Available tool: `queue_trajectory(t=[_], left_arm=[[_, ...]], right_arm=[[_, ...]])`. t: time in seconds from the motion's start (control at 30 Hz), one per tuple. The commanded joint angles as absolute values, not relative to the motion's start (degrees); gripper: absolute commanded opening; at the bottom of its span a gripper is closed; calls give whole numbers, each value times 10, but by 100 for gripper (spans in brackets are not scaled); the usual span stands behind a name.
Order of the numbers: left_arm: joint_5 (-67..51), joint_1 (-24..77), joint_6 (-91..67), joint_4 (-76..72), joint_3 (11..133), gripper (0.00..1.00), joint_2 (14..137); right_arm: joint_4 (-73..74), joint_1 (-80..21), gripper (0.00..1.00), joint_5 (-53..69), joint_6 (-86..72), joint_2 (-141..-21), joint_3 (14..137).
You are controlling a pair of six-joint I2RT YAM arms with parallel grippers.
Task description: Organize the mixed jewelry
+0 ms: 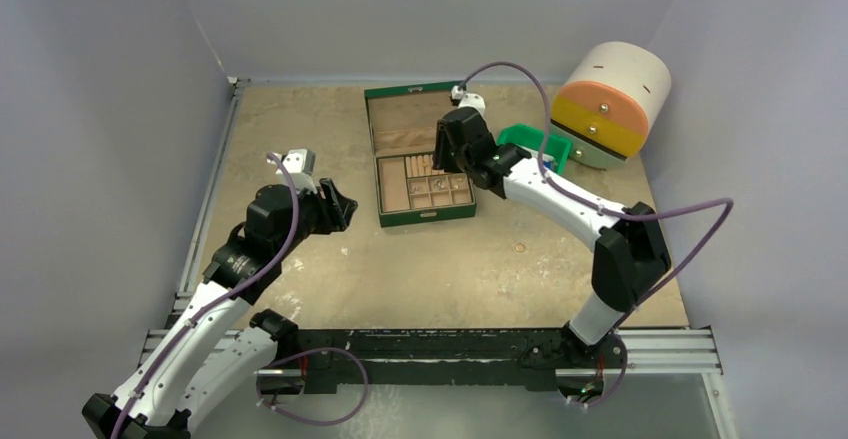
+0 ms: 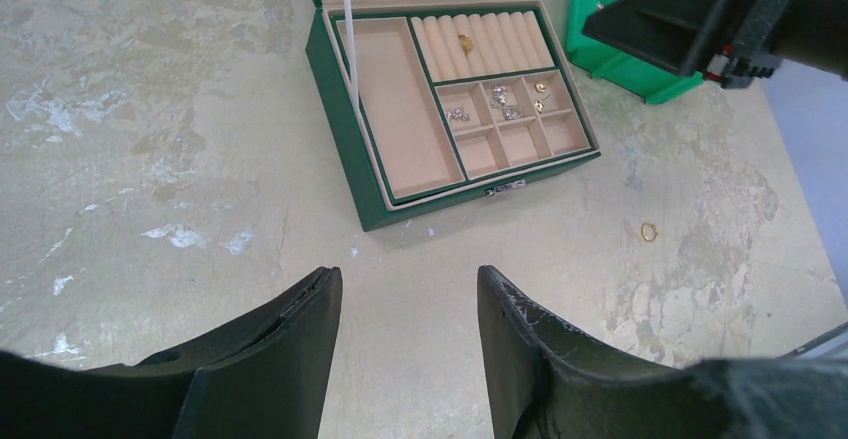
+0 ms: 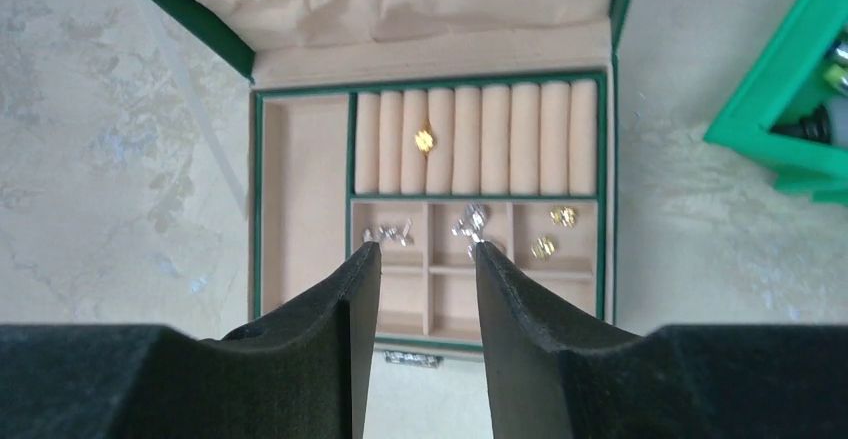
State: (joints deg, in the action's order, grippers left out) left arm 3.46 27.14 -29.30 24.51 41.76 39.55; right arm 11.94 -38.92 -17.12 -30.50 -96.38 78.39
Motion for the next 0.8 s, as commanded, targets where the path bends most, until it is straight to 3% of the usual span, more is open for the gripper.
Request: queue_trajectory(t=[0.0,0.4,0.77], left_arm=[[36,274,-282,227,429,52,394],[28,274,-284,225,428,52,394],[26,274,-284,225,429,52,399]], right_arm=[[164,-388,43,-194,-329,-909,746],[248,-380,43,-269,-359,-750,584],[262,-301,39,-218,-363,-656,431]])
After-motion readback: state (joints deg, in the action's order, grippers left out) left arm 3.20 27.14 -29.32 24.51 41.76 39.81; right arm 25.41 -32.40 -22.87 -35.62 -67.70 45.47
